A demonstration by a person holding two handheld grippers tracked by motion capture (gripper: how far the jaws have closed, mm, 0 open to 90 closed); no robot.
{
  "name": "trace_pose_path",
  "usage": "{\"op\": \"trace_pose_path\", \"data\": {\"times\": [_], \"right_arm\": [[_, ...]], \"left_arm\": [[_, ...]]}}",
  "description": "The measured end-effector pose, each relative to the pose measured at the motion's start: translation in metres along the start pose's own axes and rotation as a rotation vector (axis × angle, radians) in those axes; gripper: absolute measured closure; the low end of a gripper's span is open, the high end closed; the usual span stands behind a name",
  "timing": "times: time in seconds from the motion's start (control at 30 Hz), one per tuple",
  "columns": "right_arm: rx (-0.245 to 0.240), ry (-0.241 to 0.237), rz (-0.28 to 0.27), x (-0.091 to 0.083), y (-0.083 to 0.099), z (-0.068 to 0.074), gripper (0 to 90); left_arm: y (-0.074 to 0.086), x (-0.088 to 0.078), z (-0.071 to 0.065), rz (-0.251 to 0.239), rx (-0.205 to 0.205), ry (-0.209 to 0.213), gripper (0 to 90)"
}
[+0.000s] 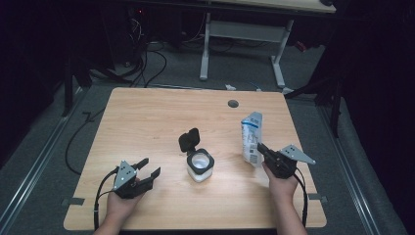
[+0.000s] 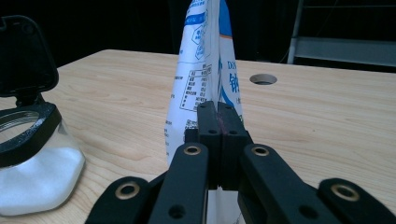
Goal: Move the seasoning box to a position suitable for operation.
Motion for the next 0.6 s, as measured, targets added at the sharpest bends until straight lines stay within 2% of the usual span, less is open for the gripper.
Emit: {"op": "trace_pose_path", "data": {"times": [0.23, 0.6], "right_arm": [[0.003, -0.004, 0.003, 0.007, 0.004, -0.001, 90.0], [0.018, 0.003, -0.002, 0.017, 0.001, -0.008, 90.0]], "left_arm": [[0.000, 0.000, 0.001, 0.005, 0.003, -0.003, 41.1], [0.002, 0.000, 0.003, 0.010, 0.001, -0.010, 41.2]]}}
Point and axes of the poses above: each handheld gripper's, and its own axes: x roughly forward along the jaws, y roughly out of its underside, z roughly to its left, the point moved 3 cm from there along x, roughly forward along the jaws, and after that the axes turned 13 degrees about -z, right-handed, at the moved point
